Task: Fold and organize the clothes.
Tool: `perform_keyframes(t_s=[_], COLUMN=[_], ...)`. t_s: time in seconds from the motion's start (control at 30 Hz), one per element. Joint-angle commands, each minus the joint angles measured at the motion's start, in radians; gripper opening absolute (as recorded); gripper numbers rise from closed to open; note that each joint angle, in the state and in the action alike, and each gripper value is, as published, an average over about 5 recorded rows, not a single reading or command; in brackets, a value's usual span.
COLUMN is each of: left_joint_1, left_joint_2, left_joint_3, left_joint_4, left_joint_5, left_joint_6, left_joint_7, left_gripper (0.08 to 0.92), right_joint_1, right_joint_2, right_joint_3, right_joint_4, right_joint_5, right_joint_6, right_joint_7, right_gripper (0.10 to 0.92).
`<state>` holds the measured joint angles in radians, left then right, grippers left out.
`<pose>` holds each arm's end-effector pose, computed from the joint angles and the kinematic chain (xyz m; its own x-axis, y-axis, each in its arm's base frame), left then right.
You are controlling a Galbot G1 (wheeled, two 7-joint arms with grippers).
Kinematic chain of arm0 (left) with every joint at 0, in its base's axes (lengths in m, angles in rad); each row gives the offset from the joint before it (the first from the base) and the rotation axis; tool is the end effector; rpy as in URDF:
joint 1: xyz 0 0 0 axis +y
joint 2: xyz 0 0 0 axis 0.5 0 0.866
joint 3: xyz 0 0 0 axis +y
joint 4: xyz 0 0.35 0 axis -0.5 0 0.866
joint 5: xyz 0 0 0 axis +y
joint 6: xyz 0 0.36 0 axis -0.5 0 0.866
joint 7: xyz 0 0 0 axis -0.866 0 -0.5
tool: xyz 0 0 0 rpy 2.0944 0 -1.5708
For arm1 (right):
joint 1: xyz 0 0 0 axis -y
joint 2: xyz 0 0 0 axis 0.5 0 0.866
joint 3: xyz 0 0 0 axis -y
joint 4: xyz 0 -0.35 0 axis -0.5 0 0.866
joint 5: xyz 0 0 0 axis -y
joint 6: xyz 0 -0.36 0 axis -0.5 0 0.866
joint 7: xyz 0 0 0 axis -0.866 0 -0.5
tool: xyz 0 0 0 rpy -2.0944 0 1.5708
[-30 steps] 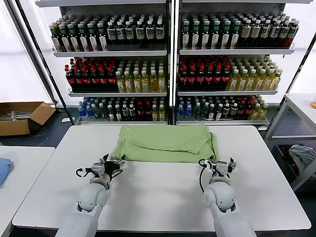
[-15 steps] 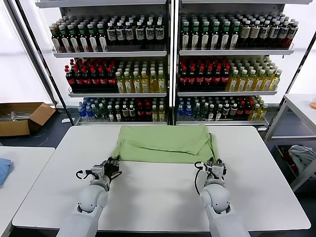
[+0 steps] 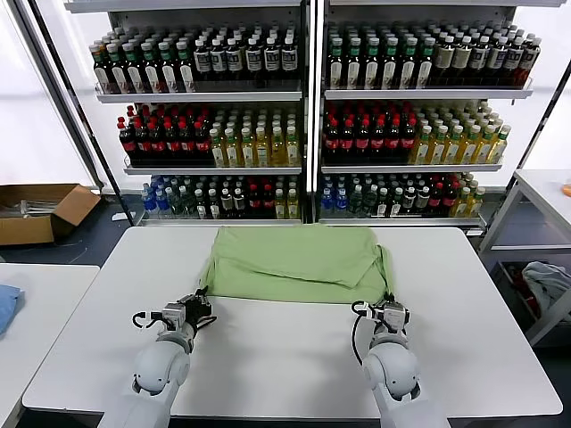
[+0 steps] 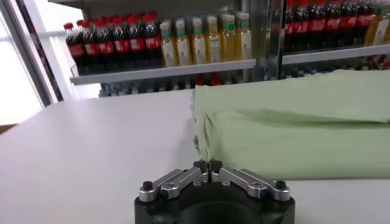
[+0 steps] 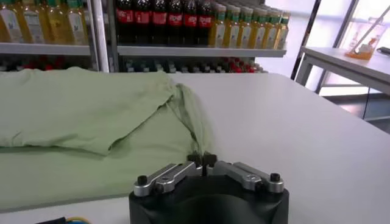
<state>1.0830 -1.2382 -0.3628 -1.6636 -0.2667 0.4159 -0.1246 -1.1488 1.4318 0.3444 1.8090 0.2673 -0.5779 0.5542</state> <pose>0.3422 0.0491 -0.3305 -0.9193 0.0205 0.3931 0.0669 0.9922 0.1048 0.3150 0.0250 -0.3047 -0.8442 0.2842 0.4545 0.2644 0.9583 -0.1081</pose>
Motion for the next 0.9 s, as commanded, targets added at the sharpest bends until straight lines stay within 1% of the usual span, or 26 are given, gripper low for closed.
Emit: perform_keyframes(t_s=[0.03,0.23,0.33,0.43,0.6,0.8,0.9], left_joint_1=[0.153,0.409,0.506,0.583,0.701,0.751,0.764], left_joint_2=[0.029,-0.037,-0.040,-0.030,-0.026,-0.048,-0.044], left_joint_3=[-0.008,-0.039,-0.046,-0.048,-0.038,-0.035,-0.039], left_joint_4=[-0.243,-0.457,-0.546,-0.604,-0.620,-0.607,-0.625], left_joint_5=[0.034,0.093,0.114,0.123,0.155,0.154,0.152], left_joint_6=[-0.010,0.001,-0.002,0.001,0.002,0.001,0.011], left_joint_7=[-0.007,-0.047,-0.062,-0.082,-0.101,-0.117,-0.117], left_gripper=[0.083,0.083,0.083,0.083,0.083,0.084,0.085], right_joint_1=[-0.090,-0.343,-0.461,-0.552,-0.640,-0.656,-0.659], right_joint_2=[0.001,0.066,0.039,-0.003,-0.028,-0.025,-0.026], right_joint_3=[0.001,0.041,0.047,0.050,0.058,0.046,0.039], right_joint_4=[0.163,0.329,0.390,0.439,0.475,0.460,0.470], right_joint_5=[-0.004,-0.016,-0.029,-0.041,-0.057,-0.074,-0.081], right_joint_6=[0.001,0.016,0.045,0.068,0.079,0.091,0.094], right_joint_7=[0.006,0.025,0.035,0.050,0.071,0.084,0.087], right_gripper=[0.120,0.120,0.120,0.120,0.120,0.120,0.161])
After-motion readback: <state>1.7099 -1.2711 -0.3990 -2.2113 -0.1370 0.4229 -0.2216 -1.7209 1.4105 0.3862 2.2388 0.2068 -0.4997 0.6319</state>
